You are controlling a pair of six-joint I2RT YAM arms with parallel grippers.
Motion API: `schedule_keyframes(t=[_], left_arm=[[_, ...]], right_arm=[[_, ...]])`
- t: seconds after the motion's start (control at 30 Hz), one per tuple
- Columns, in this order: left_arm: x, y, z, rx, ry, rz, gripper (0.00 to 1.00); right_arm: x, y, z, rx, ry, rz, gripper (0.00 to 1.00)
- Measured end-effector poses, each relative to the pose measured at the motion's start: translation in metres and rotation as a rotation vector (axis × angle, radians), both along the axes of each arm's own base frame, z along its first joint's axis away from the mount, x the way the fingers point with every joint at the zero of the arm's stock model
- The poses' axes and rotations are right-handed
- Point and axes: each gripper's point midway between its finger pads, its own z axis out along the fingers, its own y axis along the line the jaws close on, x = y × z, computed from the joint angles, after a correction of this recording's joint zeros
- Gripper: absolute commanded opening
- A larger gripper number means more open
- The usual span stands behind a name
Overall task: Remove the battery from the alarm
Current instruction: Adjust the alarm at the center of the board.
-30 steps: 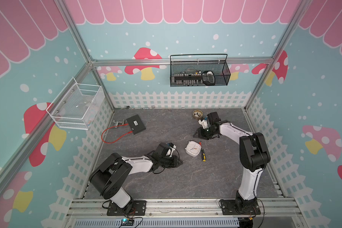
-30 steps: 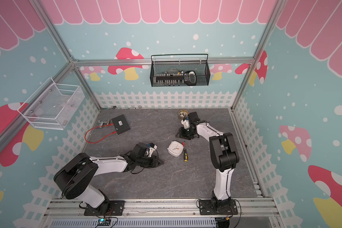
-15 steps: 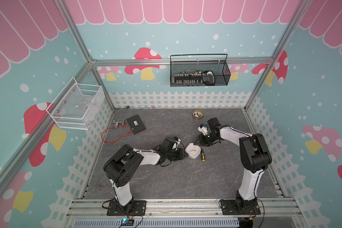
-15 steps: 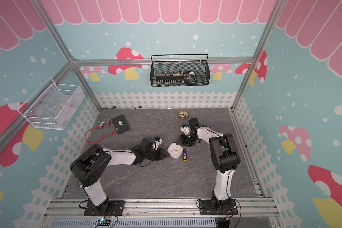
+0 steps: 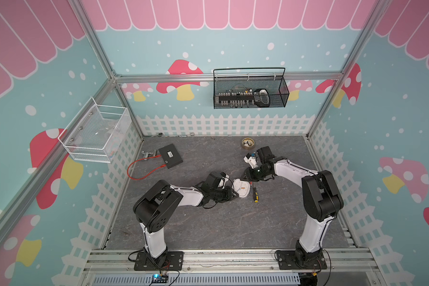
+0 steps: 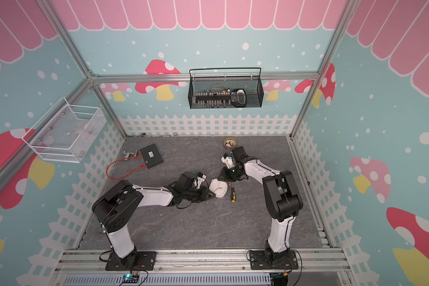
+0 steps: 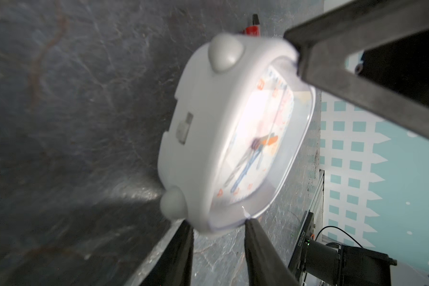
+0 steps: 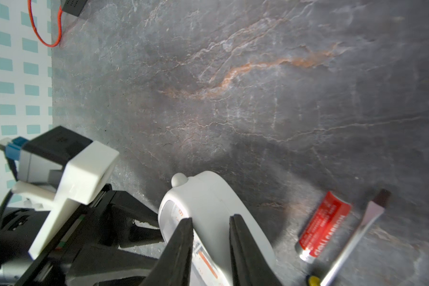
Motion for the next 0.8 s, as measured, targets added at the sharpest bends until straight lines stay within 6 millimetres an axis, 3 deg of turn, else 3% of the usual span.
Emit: schedule_keyframes(t=[0.17, 0.33, 0.53, 0.8], left_arm=[[0.013, 0.030, 0.003, 0.038, -0.007, 0.082, 0.38], [0.033, 0.054, 0.008, 0.055, -0.040, 0.161, 0.38], [0.041, 0.068, 0.008, 0.075, -0.061, 0.197, 0.38], [0.042, 0.078, 0.009, 0.104, -0.079, 0.215, 0.38]], right_arm=[[-0.011, 0.012, -0.003, -0.007, 0.017, 0.026, 0.30], [-0.035, 0.019, -0.014, -0.019, 0.088, 0.049, 0.30], [-0.055, 0.035, -0.020, -0.014, 0.136, 0.077, 0.30], [-0.061, 0.047, -0.019, -0.007, 0.149, 0.065, 0.32]])
